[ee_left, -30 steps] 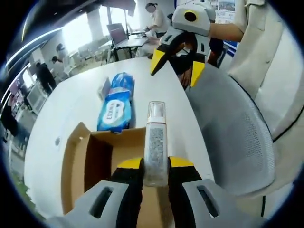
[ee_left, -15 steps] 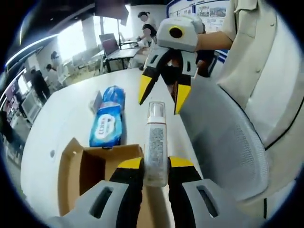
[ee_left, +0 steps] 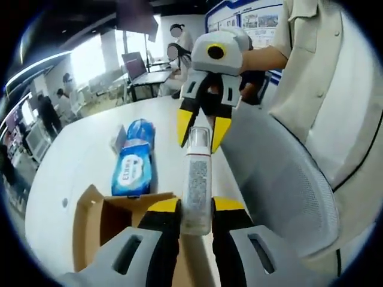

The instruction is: Operate the shoe box by opening the lid, removing the specified soft item, and placing it in the target area until the item is outside and the box remains undamaged.

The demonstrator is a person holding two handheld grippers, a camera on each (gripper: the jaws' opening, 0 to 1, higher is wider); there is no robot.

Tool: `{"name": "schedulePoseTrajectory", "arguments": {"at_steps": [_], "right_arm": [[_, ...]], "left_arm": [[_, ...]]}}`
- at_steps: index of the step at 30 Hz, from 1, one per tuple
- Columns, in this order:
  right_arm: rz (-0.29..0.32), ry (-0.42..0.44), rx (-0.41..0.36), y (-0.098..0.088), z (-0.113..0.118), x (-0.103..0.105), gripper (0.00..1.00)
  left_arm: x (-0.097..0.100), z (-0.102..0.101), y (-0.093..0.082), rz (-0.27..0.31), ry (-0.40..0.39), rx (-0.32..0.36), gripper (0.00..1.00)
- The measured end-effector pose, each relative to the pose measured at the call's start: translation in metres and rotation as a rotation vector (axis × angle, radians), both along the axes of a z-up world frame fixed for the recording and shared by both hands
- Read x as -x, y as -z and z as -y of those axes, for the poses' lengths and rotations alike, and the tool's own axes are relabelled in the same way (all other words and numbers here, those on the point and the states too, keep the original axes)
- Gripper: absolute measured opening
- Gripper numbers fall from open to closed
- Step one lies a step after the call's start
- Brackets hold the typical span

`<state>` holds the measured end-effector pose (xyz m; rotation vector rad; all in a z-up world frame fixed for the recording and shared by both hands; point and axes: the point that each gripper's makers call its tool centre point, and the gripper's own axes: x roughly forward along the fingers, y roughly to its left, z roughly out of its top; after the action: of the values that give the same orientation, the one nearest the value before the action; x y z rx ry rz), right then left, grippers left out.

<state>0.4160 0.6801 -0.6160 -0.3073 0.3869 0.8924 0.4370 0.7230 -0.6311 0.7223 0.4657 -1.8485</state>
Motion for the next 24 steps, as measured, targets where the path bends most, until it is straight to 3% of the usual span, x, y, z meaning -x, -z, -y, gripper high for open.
{"name": "schedulePoseTrajectory", "arguments": {"at_steps": [8,17,20,24], "right_arm": [[-0.006,-0.064,0.065,0.004,-0.006,0.006,0.16],[0.011,-0.120,0.138,0.000,-0.002,-0.002,0.15],[0.015,-0.134,0.164,0.000,0.000,-0.006,0.15],[0.012,-0.150,0.206,0.003,0.005,-0.014,0.15]], "left_arm": [[0.002,-0.003,0.011,0.008,0.008,-0.034,0.18],[-0.003,0.001,0.011,0.019,-0.043,-0.035,0.19],[-0.011,0.005,0.008,0.043,-0.072,-0.001,0.25],[-0.021,0.004,0.004,0.020,-0.128,0.026,0.37]]}}
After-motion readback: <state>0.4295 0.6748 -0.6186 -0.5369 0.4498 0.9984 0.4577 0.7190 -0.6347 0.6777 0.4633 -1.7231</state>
